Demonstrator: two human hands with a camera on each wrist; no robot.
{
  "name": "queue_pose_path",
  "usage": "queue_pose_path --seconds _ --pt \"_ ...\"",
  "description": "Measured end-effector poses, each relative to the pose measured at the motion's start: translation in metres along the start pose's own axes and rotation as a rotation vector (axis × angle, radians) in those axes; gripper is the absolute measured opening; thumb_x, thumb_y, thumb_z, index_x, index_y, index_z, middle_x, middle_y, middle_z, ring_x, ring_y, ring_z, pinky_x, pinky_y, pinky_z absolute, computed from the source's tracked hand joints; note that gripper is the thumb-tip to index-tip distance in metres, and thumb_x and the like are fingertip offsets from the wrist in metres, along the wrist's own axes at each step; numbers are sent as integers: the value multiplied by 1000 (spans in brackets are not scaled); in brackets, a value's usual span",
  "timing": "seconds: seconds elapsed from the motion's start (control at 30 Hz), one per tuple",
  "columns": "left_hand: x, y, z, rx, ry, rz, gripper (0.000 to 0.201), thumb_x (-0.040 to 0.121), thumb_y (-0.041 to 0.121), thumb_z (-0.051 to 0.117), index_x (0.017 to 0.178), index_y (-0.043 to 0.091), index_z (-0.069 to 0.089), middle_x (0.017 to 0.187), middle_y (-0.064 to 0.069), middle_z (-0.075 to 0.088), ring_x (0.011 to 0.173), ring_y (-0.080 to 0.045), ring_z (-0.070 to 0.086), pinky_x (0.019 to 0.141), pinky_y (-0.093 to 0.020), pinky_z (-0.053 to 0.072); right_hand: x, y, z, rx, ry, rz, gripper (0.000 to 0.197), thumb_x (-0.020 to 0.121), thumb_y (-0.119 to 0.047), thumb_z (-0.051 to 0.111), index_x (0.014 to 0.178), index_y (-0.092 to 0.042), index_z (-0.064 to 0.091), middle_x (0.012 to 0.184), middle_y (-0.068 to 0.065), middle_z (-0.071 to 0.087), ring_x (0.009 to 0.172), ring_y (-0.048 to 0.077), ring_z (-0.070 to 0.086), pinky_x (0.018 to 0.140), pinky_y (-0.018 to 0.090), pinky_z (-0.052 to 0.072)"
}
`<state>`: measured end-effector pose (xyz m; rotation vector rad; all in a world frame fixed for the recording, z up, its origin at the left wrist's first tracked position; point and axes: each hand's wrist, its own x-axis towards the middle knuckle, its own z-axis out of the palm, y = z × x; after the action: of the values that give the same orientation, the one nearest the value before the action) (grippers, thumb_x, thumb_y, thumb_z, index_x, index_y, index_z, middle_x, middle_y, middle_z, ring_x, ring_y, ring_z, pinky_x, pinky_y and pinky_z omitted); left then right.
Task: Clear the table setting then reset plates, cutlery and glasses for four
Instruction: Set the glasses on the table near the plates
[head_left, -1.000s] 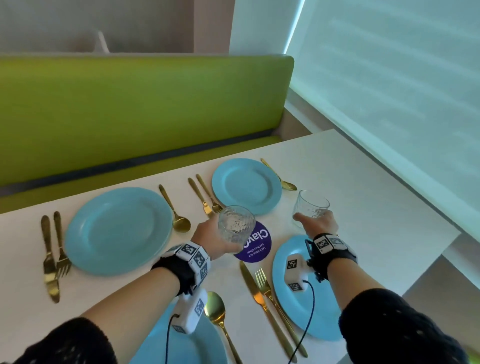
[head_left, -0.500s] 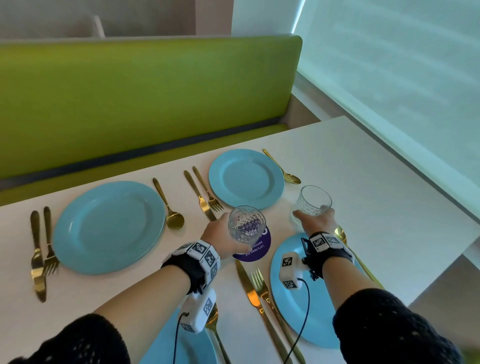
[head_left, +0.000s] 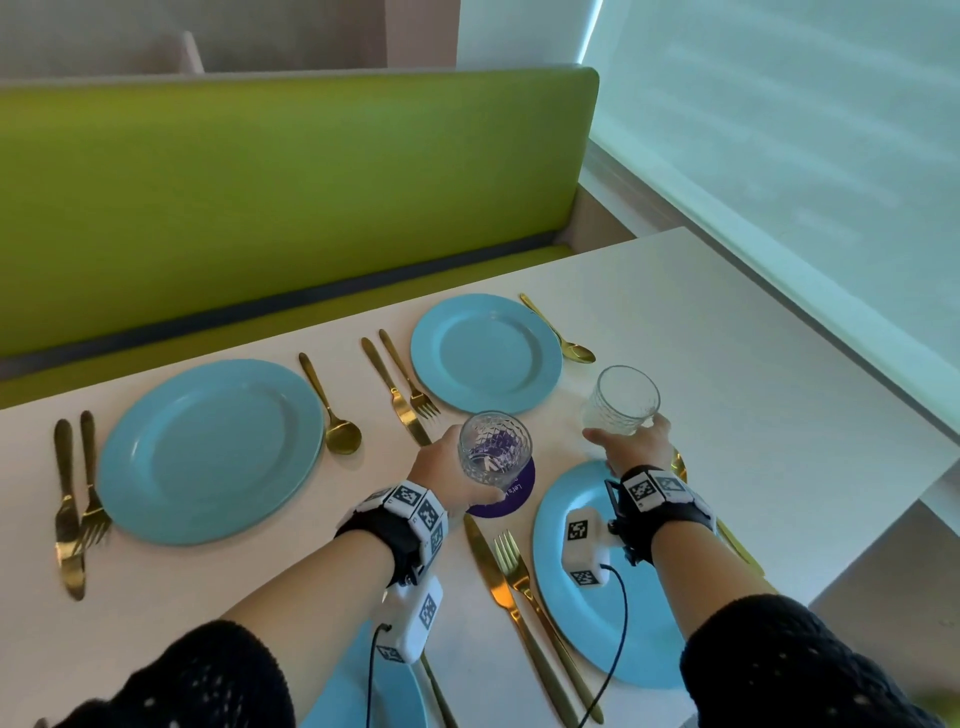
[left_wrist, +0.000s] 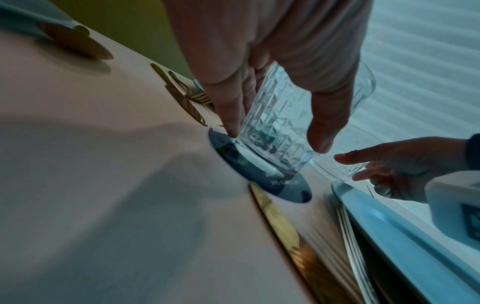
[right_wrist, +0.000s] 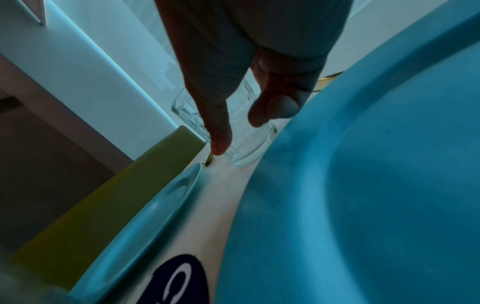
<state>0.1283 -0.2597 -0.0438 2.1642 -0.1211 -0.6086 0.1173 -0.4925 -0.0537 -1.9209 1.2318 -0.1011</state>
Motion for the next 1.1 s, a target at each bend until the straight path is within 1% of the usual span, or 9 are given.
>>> queue_pose_path --seconds 0.13,0.27,0.43,0.6,0.7,0.77,0.87,0.97,1.1 --pt "-2 1 3 -3 12 0 87 59 21 87 134 18 43 127 -2 59 115 -18 56 87 -16 39 -7 6 -2 2 -6 -38 108 61 -30 85 145 -16 19 127 19 57 109 37 62 91 48 53" --pt "-8 3 3 18 21 -5 86 61 20 87 135 15 43 130 -3 57 119 -20 54 89 -18 37 -13 13 -11 -4 -19 -69 105 65 -29 82 147 -17 18 142 11 47 113 33 60 96 46 50" --pt "-24 -3 -14 68 18 -46 106 62 32 85 146 10 25 149 -8 37 136 -23 38 108 -32 34 -32 18 -24 11 5 -84 102 66 -30 82 146 -17 21 141 9 48 115 33 59 96 46 50" --pt "-59 -24 -45 12 89 -63 100 66 29 83 145 11 25 147 -7 40 134 -22 40 108 -32 34 -81 16 -35 34 28 -123 93 70 -27 80 144 -14 26 142 9 47 116 33 57 99 47 48" --pt "-89 -44 -65 -38 104 -88 92 71 23 80 144 10 27 146 -10 41 133 -23 42 109 -32 34 -128 9 -33 6 25 -176 85 78 -22 74 146 -10 23 140 12 50 125 32 50 107 42 39" --pt "-112 -59 -80 -57 103 -86 82 74 20 77 142 8 32 142 -11 45 130 -23 46 108 -32 36 -170 2 -26 -10 -2 -226 81 82 -19 70 147 -10 22 136 14 53 128 31 46 106 38 35" --pt "-150 -86 -102 -7 81 -64 60 79 21 71 132 10 45 131 -6 55 121 -19 51 100 -25 37 -237 -4 -4 -48 -49 -276 78 83 -19 68 146 -10 23 134 15 54 126 30 48 102 33 38" --pt "-192 -114 -127 16 23 -28 35 81 21 69 113 14 57 105 1 60 98 -13 55 82 -16 37 -300 -5 29 -124 -115 -333 72 81 -20 68 142 -11 30 130 14 57 122 30 52 98 32 40" --pt "-238 -164 -162 68 4 -39 12 81 20 66 82 22 54 82 9 53 87 -12 52 76 -18 38 -380 -3 87 -192 -283 -389 69 83 -21 66 142 -12 32 131 12 57 123 26 53 103 31 39"
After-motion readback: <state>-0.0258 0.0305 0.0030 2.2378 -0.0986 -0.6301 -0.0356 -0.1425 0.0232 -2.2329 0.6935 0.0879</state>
